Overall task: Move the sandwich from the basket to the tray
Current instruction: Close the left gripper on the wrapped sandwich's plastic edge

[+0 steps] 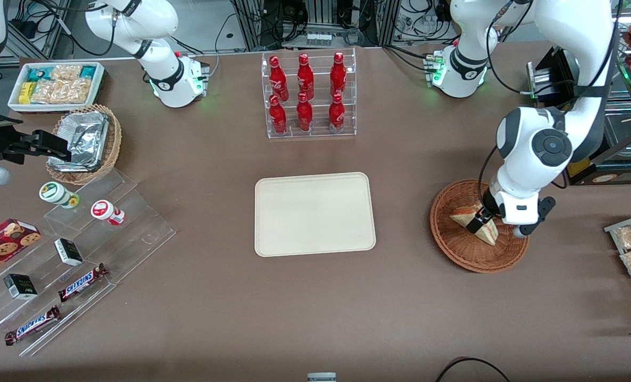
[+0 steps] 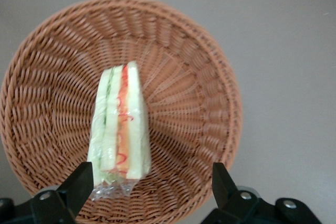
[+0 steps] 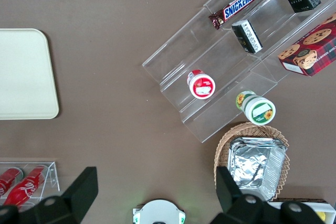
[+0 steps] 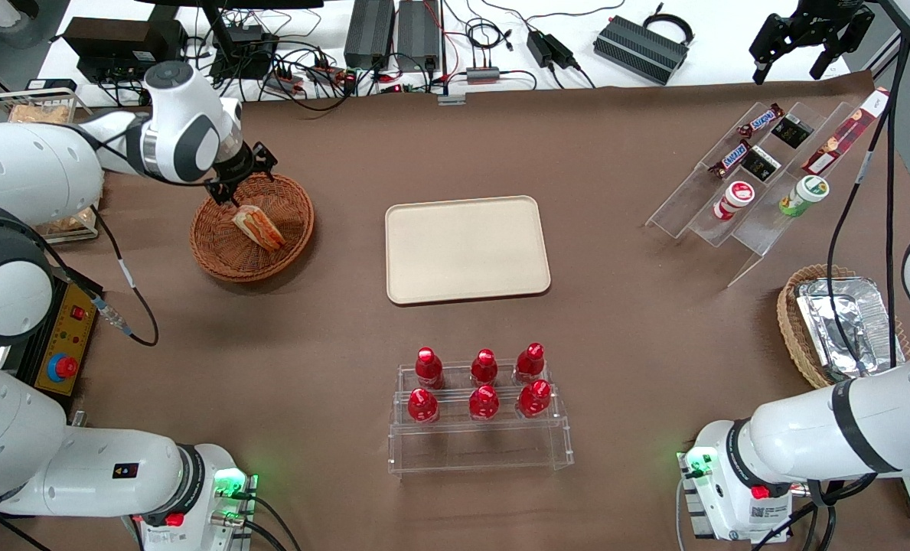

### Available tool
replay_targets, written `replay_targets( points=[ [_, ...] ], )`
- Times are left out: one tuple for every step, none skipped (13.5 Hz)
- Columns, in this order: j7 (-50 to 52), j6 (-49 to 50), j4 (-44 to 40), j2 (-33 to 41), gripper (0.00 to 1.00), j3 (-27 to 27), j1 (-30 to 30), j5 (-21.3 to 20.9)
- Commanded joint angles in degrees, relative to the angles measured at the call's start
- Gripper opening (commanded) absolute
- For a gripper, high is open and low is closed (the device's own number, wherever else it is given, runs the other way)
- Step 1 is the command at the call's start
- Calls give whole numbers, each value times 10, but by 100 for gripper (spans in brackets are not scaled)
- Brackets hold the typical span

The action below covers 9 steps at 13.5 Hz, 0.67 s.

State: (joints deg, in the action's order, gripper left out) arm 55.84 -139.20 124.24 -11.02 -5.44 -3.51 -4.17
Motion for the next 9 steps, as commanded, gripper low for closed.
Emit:
replay_targets(
  points=[
    [20,-10,36,24,100,3,0,-9],
    [20,-7,42,25,100,3,1,-9],
    [19,-7,49,26,100,4,2,-10],
    [18,-6,53,26,100,5,3,-11],
    [18,-3,58,27,100,5,3,-16],
    [18,-2,64,31,100,5,3,-19],
    [18,-1,67,33,100,5,4,-19],
    [18,-1,69,33,100,5,7,-19],
    [20,-3,70,29,100,6,8,-19]
  ],
)
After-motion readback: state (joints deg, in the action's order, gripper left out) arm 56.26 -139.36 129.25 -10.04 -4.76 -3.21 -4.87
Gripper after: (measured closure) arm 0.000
